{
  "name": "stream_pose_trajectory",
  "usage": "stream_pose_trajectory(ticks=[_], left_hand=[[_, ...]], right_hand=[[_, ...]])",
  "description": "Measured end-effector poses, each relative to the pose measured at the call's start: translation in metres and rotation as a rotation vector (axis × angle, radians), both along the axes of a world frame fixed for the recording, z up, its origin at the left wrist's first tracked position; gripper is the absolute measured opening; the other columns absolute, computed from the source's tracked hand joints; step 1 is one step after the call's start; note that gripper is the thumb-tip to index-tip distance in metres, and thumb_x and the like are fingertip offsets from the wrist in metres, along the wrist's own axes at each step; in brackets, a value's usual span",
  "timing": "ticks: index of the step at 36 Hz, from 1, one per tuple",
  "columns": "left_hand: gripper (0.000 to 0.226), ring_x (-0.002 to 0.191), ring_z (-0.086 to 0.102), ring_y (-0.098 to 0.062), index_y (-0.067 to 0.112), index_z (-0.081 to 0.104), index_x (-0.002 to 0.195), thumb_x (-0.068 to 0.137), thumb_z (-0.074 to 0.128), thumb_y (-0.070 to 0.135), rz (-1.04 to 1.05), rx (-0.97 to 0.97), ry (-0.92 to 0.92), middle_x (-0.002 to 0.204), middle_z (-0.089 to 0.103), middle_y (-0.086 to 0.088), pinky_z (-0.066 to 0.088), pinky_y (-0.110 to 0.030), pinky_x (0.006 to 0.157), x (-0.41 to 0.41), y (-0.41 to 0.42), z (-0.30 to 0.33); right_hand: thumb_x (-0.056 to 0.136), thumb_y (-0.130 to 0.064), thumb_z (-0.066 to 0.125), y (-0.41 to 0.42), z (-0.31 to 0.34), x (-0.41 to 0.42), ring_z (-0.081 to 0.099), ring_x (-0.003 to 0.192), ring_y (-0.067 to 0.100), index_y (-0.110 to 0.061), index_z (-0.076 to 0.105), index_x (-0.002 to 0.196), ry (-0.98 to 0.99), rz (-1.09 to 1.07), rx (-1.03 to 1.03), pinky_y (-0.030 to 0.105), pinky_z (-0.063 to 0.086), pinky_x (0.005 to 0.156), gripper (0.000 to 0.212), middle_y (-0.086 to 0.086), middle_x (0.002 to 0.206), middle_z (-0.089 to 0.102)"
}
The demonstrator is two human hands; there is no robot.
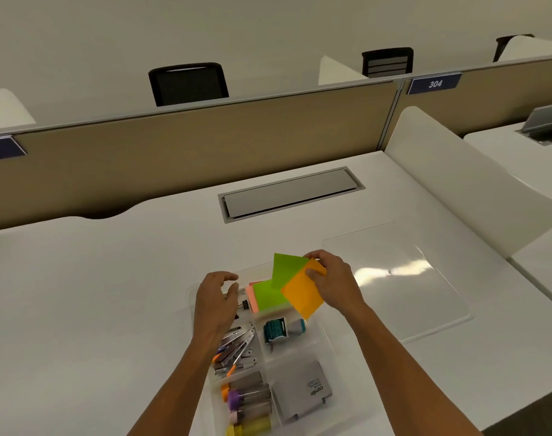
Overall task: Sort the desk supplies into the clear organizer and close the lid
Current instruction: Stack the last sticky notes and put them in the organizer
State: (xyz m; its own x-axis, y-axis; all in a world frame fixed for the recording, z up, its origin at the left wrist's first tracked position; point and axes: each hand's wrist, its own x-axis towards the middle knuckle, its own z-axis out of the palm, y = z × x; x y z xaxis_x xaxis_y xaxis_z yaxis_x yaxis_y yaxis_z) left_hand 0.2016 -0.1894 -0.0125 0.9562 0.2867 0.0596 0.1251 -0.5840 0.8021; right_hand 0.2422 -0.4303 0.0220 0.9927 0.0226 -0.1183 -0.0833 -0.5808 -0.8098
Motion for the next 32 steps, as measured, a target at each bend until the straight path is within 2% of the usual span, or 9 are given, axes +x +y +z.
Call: stream_pose_trajectory(ticks=[2,5,8,12,17,21,26,29,32], left_hand=[[0.017,0.105,0.052,-0.009,0.022,0.064,0.104,0.093,0.059,0.010,0.011,-0.010,-0.006,0.112,0.058,0.007,0.040,-0.005,0.069,-0.006,0.004,0.001],[0.018,0.099,0.053,-0.005,0.023,0.065,0.102,0.092,0.060,0.009,0.023,-0.038,-0.019,0.110,0.058,0.007,0.040,-0.010,0.073,-0.014,0.012,0.002],[0.020,0.095,0.053,0.002,0.027,0.063,0.101,0.092,0.061,0.009,0.037,-0.069,-0.028,0.110,0.058,0.007,0.040,-0.008,0.073,-0.022,0.019,-0.001],[0.020,0.098,0.054,-0.004,0.028,0.064,0.100,0.091,0.062,0.010,0.075,-0.095,-0.040,0.111,0.060,0.006,0.048,-0.023,0.082,-0.027,0.026,-0.004],[0.022,0.098,0.054,0.003,0.031,0.064,0.099,0.091,0.062,0.011,0.080,-0.099,-0.065,0.109,0.060,0.011,0.053,-0.032,0.086,-0.031,0.034,-0.007],[0.021,0.100,0.054,0.004,0.029,0.065,0.099,0.091,0.062,0.010,0.081,-0.104,-0.072,0.109,0.060,0.012,0.052,-0.031,0.083,-0.032,0.037,-0.009],[0.021,0.101,0.052,0.009,0.029,0.065,0.100,0.091,0.062,0.010,0.088,-0.110,-0.079,0.108,0.059,0.015,0.051,-0.028,0.084,-0.033,0.040,-0.009],[0.020,0.100,0.052,0.009,0.028,0.065,0.100,0.092,0.062,0.010,0.088,-0.111,-0.081,0.107,0.058,0.016,0.050,-0.028,0.084,-0.034,0.040,-0.010],[0.019,0.099,0.052,0.009,0.026,0.066,0.101,0.092,0.062,0.010,0.090,-0.118,-0.072,0.108,0.059,0.015,0.050,-0.027,0.084,-0.034,0.040,-0.011]], right_hand=[[0.096,-0.019,0.060,0.006,0.001,0.008,0.055,0.098,0.017,-0.029,0.062,0.120,-0.002,0.042,-0.039,0.029,0.043,0.077,0.026,0.002,0.119,0.061],[0.097,-0.018,0.059,0.015,0.001,0.018,0.054,0.097,0.018,-0.028,0.061,0.121,0.006,0.093,-0.073,0.028,0.042,0.077,0.027,0.004,0.122,0.062],[0.097,-0.017,0.058,0.023,-0.001,0.023,0.052,0.097,0.017,-0.026,0.061,0.122,0.015,0.136,-0.111,0.028,0.042,0.078,0.027,0.004,0.125,0.061],[0.098,-0.017,0.057,0.035,-0.007,0.027,0.053,0.101,0.018,-0.025,0.061,0.125,0.035,0.182,-0.180,0.028,0.042,0.081,0.029,0.004,0.129,0.060],[0.096,-0.011,0.056,0.045,-0.015,0.025,0.057,0.115,0.026,-0.023,0.055,0.135,0.050,0.175,-0.221,0.029,0.045,0.088,0.041,0.007,0.135,0.059],[0.096,-0.009,0.058,0.047,-0.019,0.024,0.056,0.119,0.025,-0.021,0.047,0.143,0.065,0.184,-0.213,0.024,0.040,0.088,0.049,0.008,0.137,0.057],[0.094,-0.007,0.061,0.048,-0.020,0.025,0.054,0.122,0.024,-0.020,0.045,0.145,0.056,0.182,-0.223,0.028,0.044,0.096,0.055,0.008,0.137,0.056],[0.093,-0.004,0.062,0.046,-0.020,0.026,0.050,0.127,0.025,-0.020,0.044,0.145,0.031,0.199,-0.256,0.031,0.042,0.102,0.058,0.010,0.140,0.050],[0.093,-0.002,0.061,0.046,-0.017,0.027,0.048,0.127,0.027,-0.020,0.044,0.145,0.001,0.202,-0.293,0.030,0.042,0.101,0.058,0.011,0.143,0.043]])
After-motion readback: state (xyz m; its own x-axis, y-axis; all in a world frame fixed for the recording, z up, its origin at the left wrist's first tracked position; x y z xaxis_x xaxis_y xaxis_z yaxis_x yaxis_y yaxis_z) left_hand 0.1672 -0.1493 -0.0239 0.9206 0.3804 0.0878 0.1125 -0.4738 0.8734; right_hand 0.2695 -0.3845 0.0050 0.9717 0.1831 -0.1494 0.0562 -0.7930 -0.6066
